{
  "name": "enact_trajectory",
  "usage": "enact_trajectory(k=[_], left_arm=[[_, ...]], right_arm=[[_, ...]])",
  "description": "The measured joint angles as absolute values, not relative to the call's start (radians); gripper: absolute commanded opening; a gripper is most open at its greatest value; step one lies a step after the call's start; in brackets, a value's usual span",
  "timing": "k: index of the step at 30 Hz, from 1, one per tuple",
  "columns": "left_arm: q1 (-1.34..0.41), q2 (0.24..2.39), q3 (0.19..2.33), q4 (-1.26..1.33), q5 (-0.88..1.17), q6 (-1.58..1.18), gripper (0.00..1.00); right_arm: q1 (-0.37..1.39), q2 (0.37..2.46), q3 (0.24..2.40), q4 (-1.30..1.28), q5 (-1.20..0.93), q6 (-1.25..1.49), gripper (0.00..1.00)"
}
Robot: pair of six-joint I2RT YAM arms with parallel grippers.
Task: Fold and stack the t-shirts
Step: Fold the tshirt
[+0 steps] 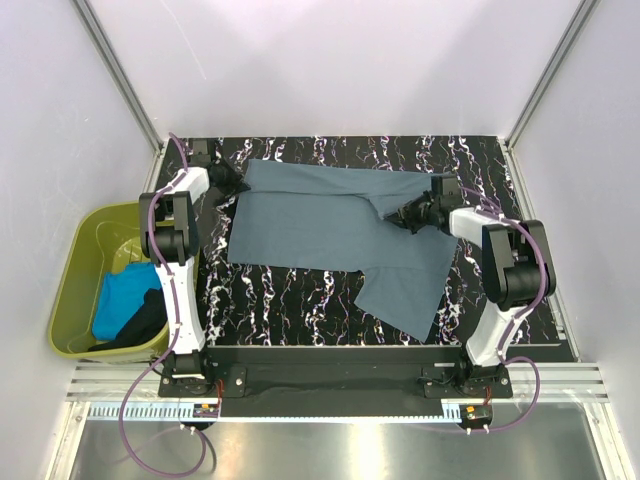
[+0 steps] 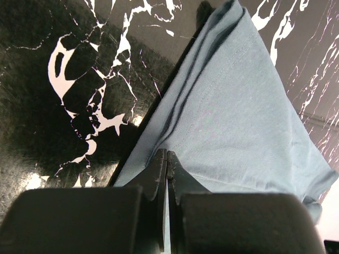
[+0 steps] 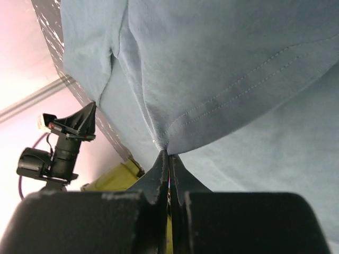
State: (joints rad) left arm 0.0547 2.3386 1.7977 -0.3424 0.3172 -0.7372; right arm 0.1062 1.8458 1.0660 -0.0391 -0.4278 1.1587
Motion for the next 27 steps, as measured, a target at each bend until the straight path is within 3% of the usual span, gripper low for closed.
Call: enact_trajectory(k=[3, 7, 8, 11, 12, 14, 18, 23, 27], left_arm=[[0.055, 2.339, 1.798, -0.343, 0.317, -0.738, 0.01], [0.055, 2.339, 1.798, -0.343, 0.317, -0.734, 0.06], [0.055, 2.339, 1.798, -0.343, 0.318, -0.733, 0.08], [0.055, 2.334, 1.792, -0.342, 0.318, -0.724, 0.15], [0.055, 2.326, 1.785, -0.345, 0.318, -0.720, 0.24], [0.054, 2.301, 1.762, -0.347, 0.318, -0.702, 0.31], [0.034, 2.193, 1.678, -0.352, 0.320, -0.672, 0.40], [-0.085, 2.058, 1.555, -0.288, 0.368, -0.647, 0.47], [-0.270, 2.041, 1.490, -0.173, 0.436, -0.667, 0.50]], right_arm=[[0.131, 1.822, 1.025, -0.015, -0.393, 1.217, 0.00], [0.143, 1.819, 0.995, -0.003, -0.377, 1.266, 0.20], [0.143, 1.819, 0.994, -0.005, -0.382, 1.266, 0.20], [0.143, 1.819, 1.003, -0.010, -0.429, 1.237, 0.37], [0.141, 1.821, 1.017, -0.026, -0.467, 1.201, 0.50], [0.133, 1.824, 1.062, -0.088, -0.513, 1.106, 0.64], [0.055, 1.768, 1.103, -0.189, -0.522, 0.900, 0.66], [-0.157, 1.736, 1.143, -0.252, -0.488, 0.730, 0.90], [-0.202, 1.829, 1.251, -0.273, -0.482, 0.577, 0.95]])
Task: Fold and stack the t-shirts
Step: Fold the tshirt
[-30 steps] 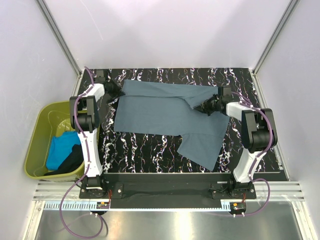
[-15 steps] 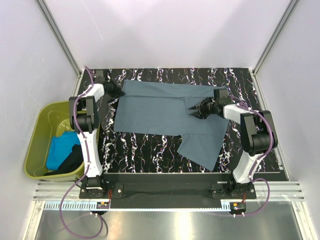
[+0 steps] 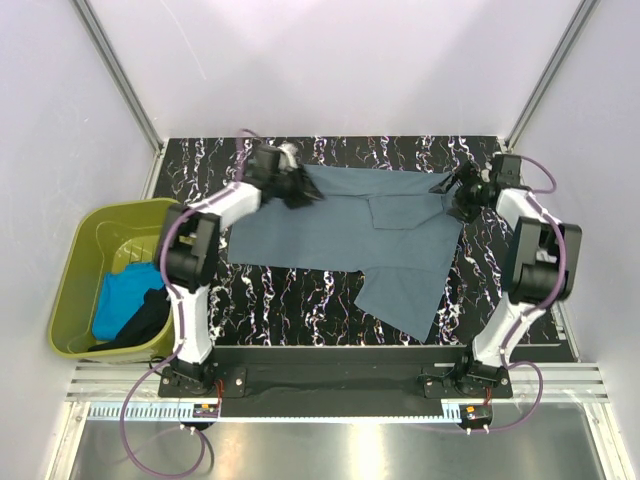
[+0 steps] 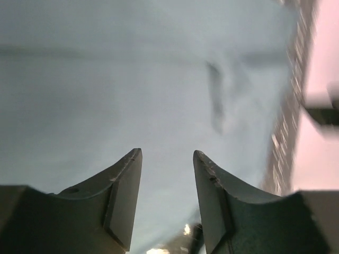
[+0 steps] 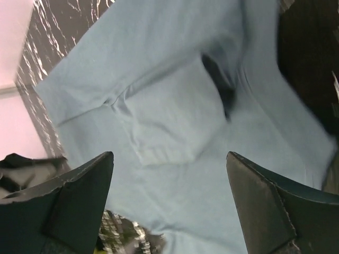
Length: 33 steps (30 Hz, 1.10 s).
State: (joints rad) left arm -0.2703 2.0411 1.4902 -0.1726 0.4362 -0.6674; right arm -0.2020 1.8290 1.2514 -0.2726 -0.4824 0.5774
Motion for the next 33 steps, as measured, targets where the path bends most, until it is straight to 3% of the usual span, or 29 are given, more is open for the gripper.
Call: enact_trajectory(k=[5, 8, 23, 33], left_arm=[[-0.476, 2.104, 1.507, -0.070, 0.487, -0.736, 0.59], [-0.527, 2.164, 1.556, -0.033, 0.484, -0.780, 0.59], [-0.563, 2.358, 1.684, 0.032, 0.442, -0.901, 0.49], [-0.601, 2.408, 1.743, 0.063, 0.432, -0.957, 0.51]], right_arm=[[-0.200, 1.981, 1.363, -0.267, -0.546, 0.467, 0.94], [-0.204, 2.029, 1.389, -0.268, -0.575, 0.424, 0.91], [-0.226, 2.127, 1.545, -0.269, -0.695, 0.310, 0.70], [-0.226, 2.175, 1.531, -0.271, -0.763, 0.310, 0.68]])
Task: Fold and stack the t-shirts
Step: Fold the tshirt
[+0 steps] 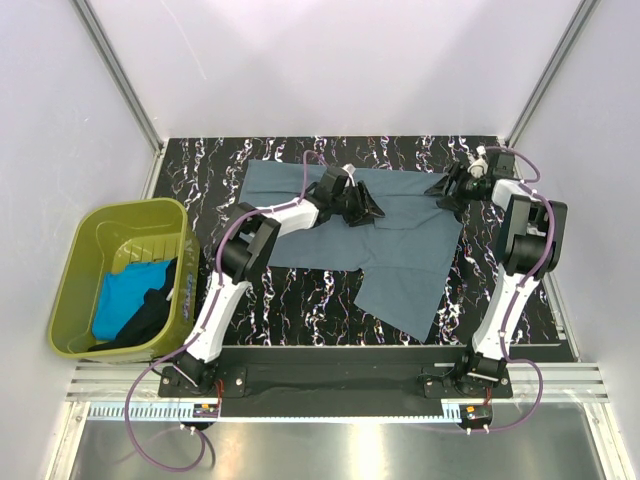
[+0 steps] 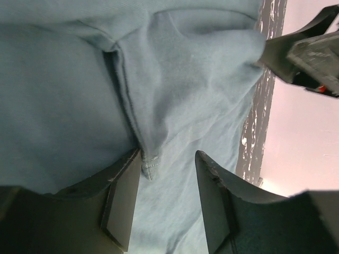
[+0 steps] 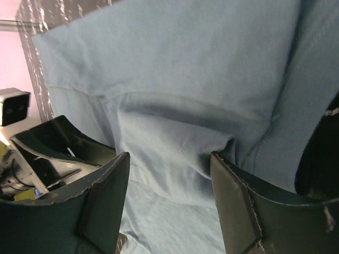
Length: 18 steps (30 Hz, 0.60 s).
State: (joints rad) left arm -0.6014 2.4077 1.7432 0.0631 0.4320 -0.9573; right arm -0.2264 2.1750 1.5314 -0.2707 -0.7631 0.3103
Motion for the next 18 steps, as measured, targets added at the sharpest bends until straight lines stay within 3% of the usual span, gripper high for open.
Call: enact_trajectory(k=[9, 15, 18], left_arm=[[-0.605, 2.424, 1.765, 0.062, 0.421, -0.977, 0.50], [-0.606, 2.436, 1.776, 0.062, 0.418, -0.992, 0.38], [-0.607, 2.440, 1.779, 0.061, 0.418, -1.000, 0.25]], right_arm=[[-0.241, 2.156, 1.458, -0.270, -0.748, 0.318, 0.72], [-0.259, 2.120, 1.458, -0.266, -0.742, 0.321, 0.72], [-0.269, 2.118, 1.458, -0.268, -0.745, 0.321, 0.72]])
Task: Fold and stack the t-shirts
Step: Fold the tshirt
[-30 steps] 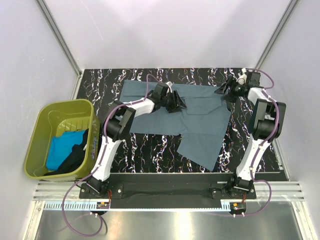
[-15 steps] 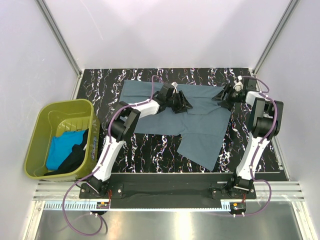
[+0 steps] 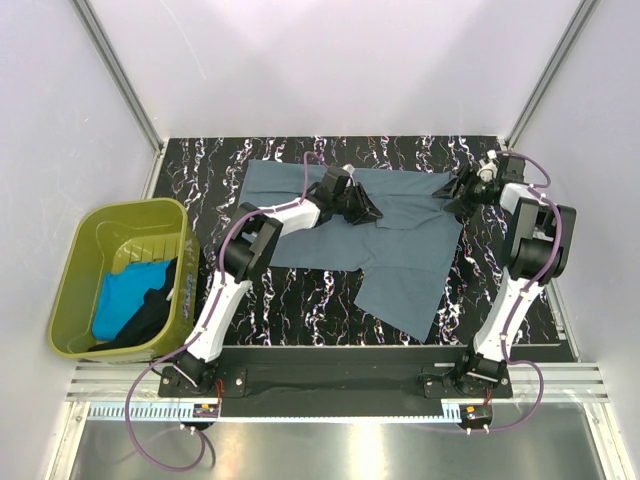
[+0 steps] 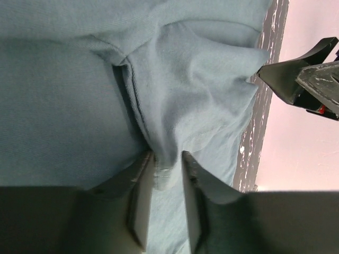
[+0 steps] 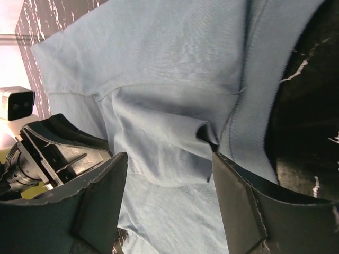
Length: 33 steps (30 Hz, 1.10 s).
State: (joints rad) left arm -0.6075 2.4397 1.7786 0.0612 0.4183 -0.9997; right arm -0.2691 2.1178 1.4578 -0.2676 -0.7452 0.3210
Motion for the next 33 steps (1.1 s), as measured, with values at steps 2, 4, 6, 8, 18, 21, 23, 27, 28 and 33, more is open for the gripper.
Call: enact_trajectory(k=[2, 4, 6, 8, 18, 21, 23, 27, 28, 33], left_arm=[[-0.609, 2.440, 1.779, 0.062, 0.418, -1.004, 0.14], [-0.610, 2.440, 1.782, 0.062, 0.418, -1.007, 0.08], [-0.610, 2.440, 1.790, 0.062, 0.418, -1.006, 0.00], [-0.609, 2.440, 1.803, 0.062, 0.418, -1.006, 0.00], [-0.581, 2.440, 1.897, 0.072, 0.419, -1.015, 0.00], [-0.566, 2.440, 1.901, 0.081, 0.418, -1.023, 0.00], [-0.557, 2.444, 1.911, 0.084, 0.418, -1.031, 0.00], [-0.542, 2.476, 1.964, 0.116, 0.419, -1.059, 0.00], [-0.540, 2.488, 1.978, 0.128, 0.419, -1.070, 0.00], [-0.532, 2.530, 2.004, 0.158, 0.420, -1.109, 0.00]], right_arm=[[-0.273, 2.118, 1.458, -0.268, -0.746, 0.321, 0.72], [-0.274, 2.119, 1.459, -0.267, -0.752, 0.321, 0.70], [-0.275, 2.123, 1.460, -0.267, -0.764, 0.321, 0.69], [-0.275, 2.129, 1.461, -0.267, -0.781, 0.321, 0.69], [-0.275, 2.131, 1.445, -0.260, -0.804, 0.338, 0.65], [-0.275, 2.131, 1.439, -0.257, -0.801, 0.357, 0.65], [-0.275, 2.131, 1.425, -0.253, -0.790, 0.376, 0.65], [-0.275, 2.111, 1.359, -0.252, -0.748, 0.418, 0.59], [-0.275, 2.102, 1.345, -0.253, -0.742, 0.425, 0.58], [-0.275, 2.017, 1.259, -0.250, -0.727, 0.452, 0.58]])
